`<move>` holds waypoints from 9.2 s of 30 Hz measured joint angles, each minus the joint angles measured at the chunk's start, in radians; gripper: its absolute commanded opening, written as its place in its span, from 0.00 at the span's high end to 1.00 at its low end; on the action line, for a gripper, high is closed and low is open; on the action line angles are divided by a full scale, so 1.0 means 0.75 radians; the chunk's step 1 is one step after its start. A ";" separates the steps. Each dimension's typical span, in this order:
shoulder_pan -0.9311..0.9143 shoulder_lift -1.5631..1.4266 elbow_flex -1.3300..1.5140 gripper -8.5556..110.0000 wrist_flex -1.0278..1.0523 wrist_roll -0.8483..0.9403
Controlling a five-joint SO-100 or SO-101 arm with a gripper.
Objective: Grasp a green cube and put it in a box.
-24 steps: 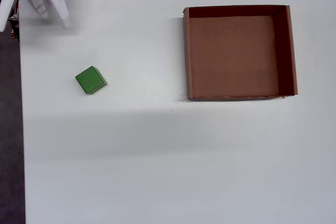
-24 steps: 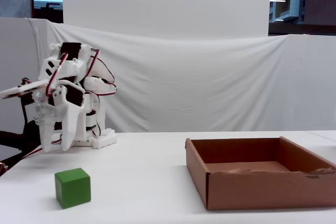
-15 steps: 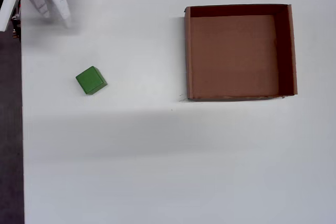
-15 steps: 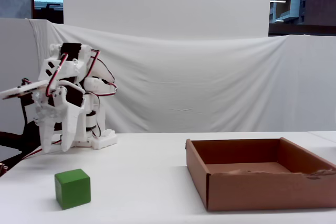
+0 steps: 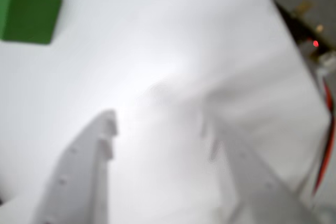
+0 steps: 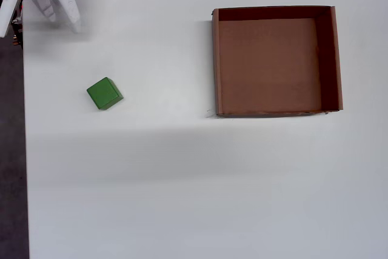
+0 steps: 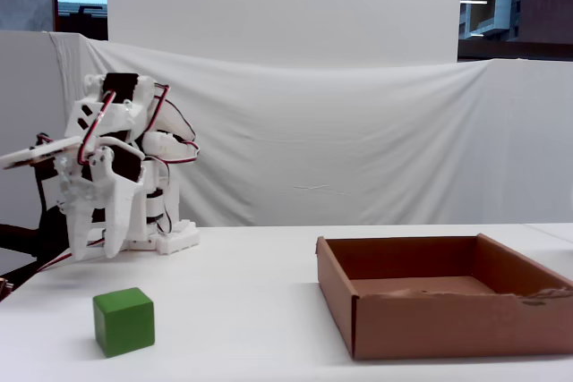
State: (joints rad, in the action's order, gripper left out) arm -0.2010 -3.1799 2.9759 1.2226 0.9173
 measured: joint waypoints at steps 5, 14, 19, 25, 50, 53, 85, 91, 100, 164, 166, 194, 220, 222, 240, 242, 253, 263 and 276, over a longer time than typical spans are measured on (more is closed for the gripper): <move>0.000 0.000 0.000 0.75 0.000 0.000; 0.000 0.000 0.000 0.75 0.000 -0.008; 0.000 0.000 0.000 0.75 0.000 -0.008; 0.092 0.000 0.000 0.75 -0.055 -0.008; 0.387 0.693 -0.401 0.75 -0.493 0.295; 0.387 0.773 -0.413 0.75 -0.560 0.340; 0.399 1.591 -1.045 0.68 -0.321 0.522; 0.405 1.786 -1.205 0.68 -0.288 0.620; 0.350 1.890 -1.289 0.68 -0.266 0.749; 0.407 2.428 -1.708 0.69 -0.421 1.002; 0.409 2.428 -1.691 0.69 -0.438 1.002; 0.423 2.428 -1.610 0.74 -0.472 1.002; 0.432 2.418 -1.577 0.79 -0.511 1.002; 0.434 2.413 -1.577 0.79 -0.511 1.002; 0.515 2.154 -1.569 0.80 -0.262 0.939; 0.546 2.123 -1.569 0.80 -0.239 0.912; 0.755 1.959 -1.593 0.80 -0.084 0.792; 1.017 1.902 -1.655 0.80 -0.041 0.661; 1.252 2.156 -2.031 0.80 0.025 0.515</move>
State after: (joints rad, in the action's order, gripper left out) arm 0.7378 -1.5631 1.4527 1.2410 1.3039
